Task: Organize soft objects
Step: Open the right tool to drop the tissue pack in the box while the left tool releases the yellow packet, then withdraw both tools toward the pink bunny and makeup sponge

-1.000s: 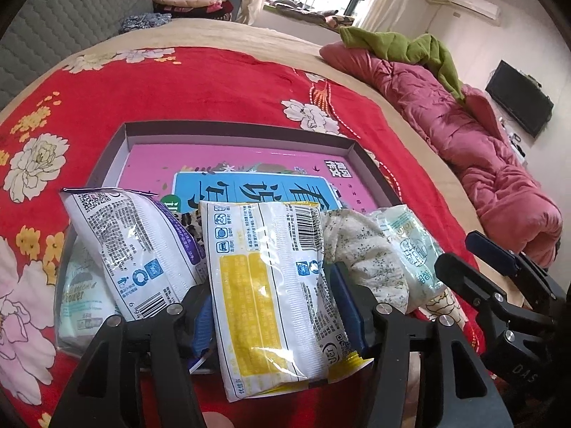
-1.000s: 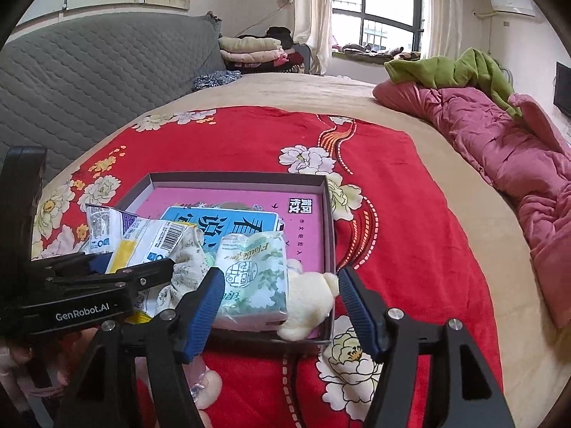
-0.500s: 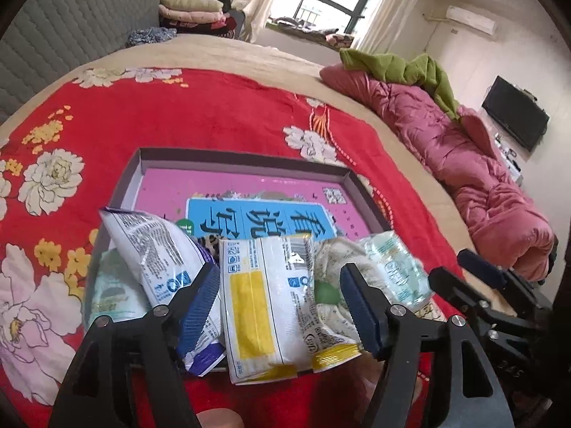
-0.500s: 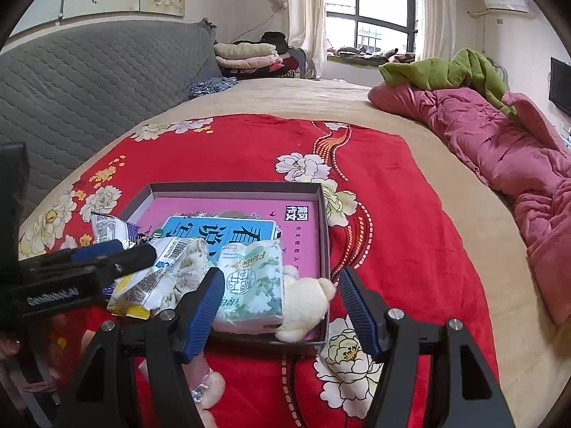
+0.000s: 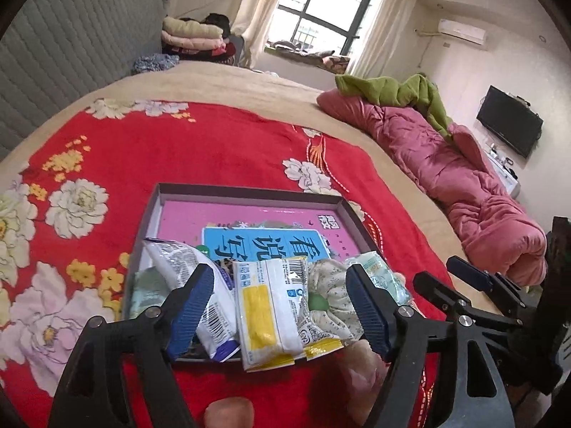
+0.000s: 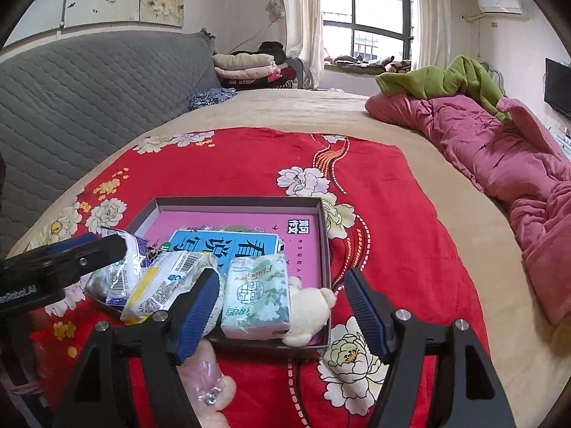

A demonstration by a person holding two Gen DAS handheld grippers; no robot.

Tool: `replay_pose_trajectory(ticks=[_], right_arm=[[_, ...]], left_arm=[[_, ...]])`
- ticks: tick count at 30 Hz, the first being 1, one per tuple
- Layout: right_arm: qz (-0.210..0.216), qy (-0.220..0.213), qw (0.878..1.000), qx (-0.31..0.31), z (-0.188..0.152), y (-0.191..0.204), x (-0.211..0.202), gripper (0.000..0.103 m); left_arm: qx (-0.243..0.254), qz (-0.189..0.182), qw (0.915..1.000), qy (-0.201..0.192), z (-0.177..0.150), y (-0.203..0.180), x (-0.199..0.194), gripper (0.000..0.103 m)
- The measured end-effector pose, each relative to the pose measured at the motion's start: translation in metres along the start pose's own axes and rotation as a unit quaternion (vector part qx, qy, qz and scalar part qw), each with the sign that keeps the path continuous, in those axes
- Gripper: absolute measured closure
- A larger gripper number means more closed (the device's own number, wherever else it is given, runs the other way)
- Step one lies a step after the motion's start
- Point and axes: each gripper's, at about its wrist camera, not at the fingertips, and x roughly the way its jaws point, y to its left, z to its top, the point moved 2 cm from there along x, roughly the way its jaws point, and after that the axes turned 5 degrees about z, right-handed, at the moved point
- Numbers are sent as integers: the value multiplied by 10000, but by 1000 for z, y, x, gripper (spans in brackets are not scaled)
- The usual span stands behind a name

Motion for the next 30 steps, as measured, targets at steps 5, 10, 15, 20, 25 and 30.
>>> replay_pose_trajectory(ticks=[5, 10, 15, 20, 25, 30], right_arm=[[31, -32, 10000, 13, 1, 2, -5, 31], [35, -119, 9999, 36, 3, 2, -14, 30], [70, -267, 9996, 92, 8, 0, -28, 30], [186, -351, 9991, 120, 10, 2, -38, 30], [265, -403, 9988, 91, 9, 7, -48, 30], [382, -444, 9983, 55, 6, 15, -58, 30]], left_arm=[[-52, 127, 9999, -83, 1, 6, -16, 25], [-93, 604, 9978, -237, 1, 16, -33, 24], [-324, 671, 9968, -296, 4, 35, -52, 24], [-441, 732, 9958, -318, 3, 47, -67, 24], [-383, 787, 9958, -276, -3, 49, -79, 24], [-207, 837, 9961, -188, -14, 40, -87, 24]])
